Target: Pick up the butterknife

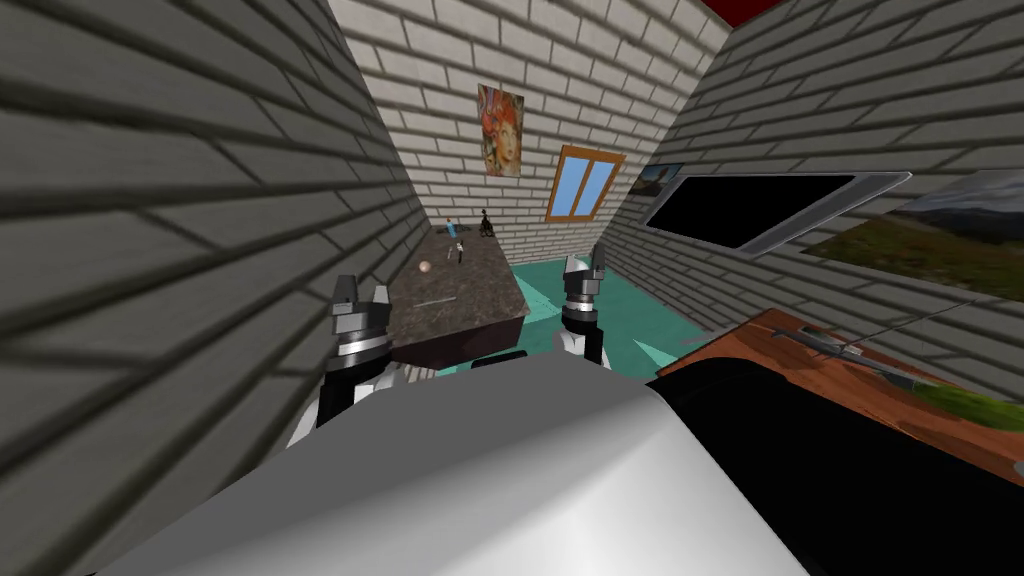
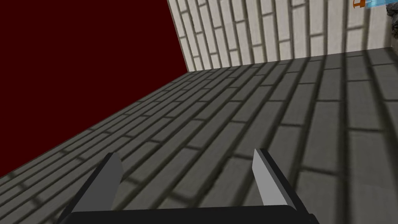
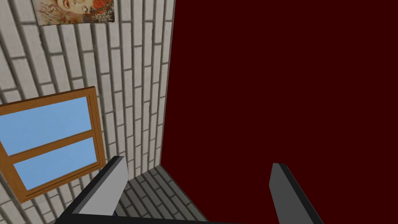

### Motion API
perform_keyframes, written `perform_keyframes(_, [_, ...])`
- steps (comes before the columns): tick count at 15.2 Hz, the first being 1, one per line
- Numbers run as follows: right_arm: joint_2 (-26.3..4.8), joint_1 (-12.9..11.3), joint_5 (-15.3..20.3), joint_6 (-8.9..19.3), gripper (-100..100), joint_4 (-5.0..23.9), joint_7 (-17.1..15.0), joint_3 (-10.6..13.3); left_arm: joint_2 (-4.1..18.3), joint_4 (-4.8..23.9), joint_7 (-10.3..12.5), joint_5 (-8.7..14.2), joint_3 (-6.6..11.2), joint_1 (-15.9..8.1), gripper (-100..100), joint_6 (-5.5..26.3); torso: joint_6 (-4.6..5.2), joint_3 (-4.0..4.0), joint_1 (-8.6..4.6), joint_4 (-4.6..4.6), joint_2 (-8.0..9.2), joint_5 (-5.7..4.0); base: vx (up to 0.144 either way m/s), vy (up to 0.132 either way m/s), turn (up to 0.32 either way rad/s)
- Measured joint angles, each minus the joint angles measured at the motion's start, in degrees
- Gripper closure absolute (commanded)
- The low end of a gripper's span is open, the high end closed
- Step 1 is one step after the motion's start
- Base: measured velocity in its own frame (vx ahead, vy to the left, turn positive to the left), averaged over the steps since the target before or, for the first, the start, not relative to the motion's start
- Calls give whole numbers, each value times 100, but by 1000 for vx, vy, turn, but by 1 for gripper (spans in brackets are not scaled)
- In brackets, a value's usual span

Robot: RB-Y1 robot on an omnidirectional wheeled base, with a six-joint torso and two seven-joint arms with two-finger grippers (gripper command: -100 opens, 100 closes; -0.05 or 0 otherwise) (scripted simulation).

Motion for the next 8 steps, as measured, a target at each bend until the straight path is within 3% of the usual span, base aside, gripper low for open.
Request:
perform_keyframes(4, [0, 0, 0, 0, 0, 0, 0, 0, 427, 85, -53, -77, 80, 289, -100, 74, 0, 2, 5, 1, 3, 1, -40, 27, -253])
perform_keyframes(8, [0, 0, 0, 0, 0, 0, 0, 0, 884, 356, -96, -160, 188, 708, -100, -85, 1, 2, 9, 1, 4, 2, -40, 32, -303])
